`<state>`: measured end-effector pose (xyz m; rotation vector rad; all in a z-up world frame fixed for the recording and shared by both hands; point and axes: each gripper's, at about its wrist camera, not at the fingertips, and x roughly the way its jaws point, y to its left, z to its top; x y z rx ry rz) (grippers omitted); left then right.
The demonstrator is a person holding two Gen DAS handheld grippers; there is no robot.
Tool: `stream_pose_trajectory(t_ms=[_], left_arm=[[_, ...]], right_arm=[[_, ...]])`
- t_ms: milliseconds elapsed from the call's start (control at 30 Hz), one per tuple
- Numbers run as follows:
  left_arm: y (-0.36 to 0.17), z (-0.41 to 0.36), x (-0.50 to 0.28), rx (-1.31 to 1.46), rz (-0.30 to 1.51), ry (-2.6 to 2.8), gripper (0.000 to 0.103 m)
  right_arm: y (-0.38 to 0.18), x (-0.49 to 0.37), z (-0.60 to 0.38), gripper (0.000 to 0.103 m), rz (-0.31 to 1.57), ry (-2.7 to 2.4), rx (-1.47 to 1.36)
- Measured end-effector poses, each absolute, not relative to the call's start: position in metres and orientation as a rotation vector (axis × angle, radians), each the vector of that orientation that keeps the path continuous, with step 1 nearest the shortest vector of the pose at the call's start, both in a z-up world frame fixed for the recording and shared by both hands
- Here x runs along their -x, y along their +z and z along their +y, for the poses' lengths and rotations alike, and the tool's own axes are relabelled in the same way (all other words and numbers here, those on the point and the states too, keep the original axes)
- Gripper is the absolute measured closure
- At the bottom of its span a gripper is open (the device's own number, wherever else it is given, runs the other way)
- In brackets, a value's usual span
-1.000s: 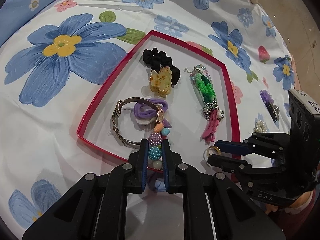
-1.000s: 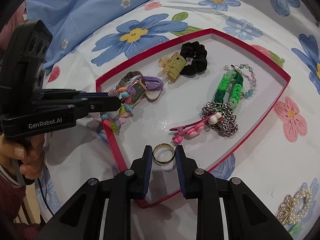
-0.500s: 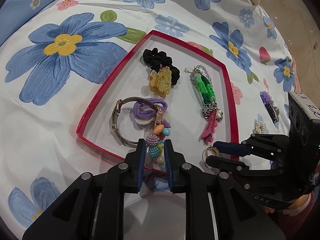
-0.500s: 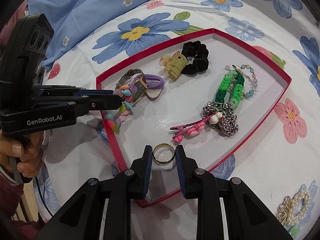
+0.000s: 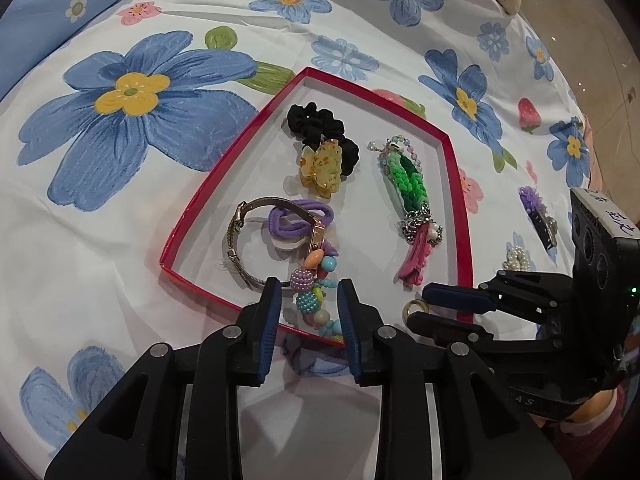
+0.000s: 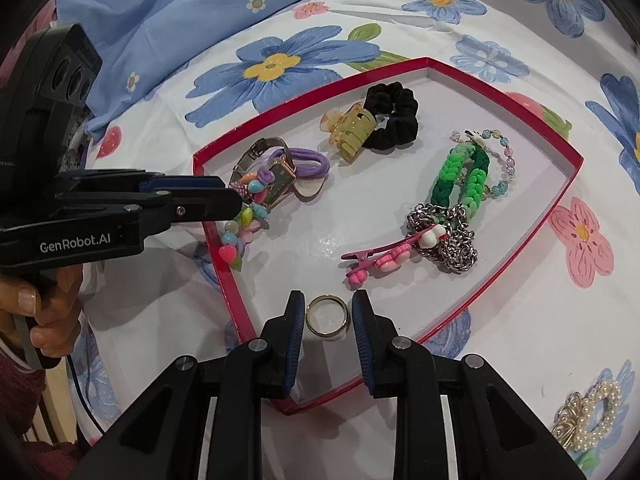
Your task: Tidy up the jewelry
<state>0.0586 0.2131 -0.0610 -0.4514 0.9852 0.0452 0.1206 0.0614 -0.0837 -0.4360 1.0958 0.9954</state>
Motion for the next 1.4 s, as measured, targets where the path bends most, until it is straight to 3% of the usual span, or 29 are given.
stream_pose_trajectory(t_ms=[133, 400, 567, 800, 1067, 1133, 1400], left_arm=[[-0.055, 0.216, -0.054, 0.469, 0.967, 0.055, 0.068], [-0.039, 0.217, -0.042, 0.507, 0.911, 0.083, 0.042], [-0.030, 0.216, -0.029, 0.533, 0.876, 0.103, 0.036], [-0.024, 0.209, -0.005, 0.573, 0.824, 0.131, 0.023], [-0.023, 0.190, 0.013, 0.515, 0.842, 0.171, 0.020], [-0.019, 0.187, 0.017, 0.486, 0.835, 0.192, 0.020], [0.013, 0.165, 0.033, 0.328, 0.749, 0.244, 0.016]], right_arm=[[-0.079, -0.119, 0.056, 0.072, 1.081, 1.002, 0.387], [-0.063, -0.116, 0.030, 0.066, 1.025, 0.969, 0.270], [-0.054, -0.115, 0.008, 0.055, 0.974, 0.928, 0.171], [-0.045, -0.109, -0.026, 0.055, 0.905, 0.893, -0.004], [-0.033, -0.093, -0.048, 0.050, 0.815, 0.873, -0.125], [-0.030, -0.090, -0.052, 0.042, 0.807, 0.861, -0.130], [-0.006, -0.080, -0.063, 0.029, 0.736, 0.842, -0.129]])
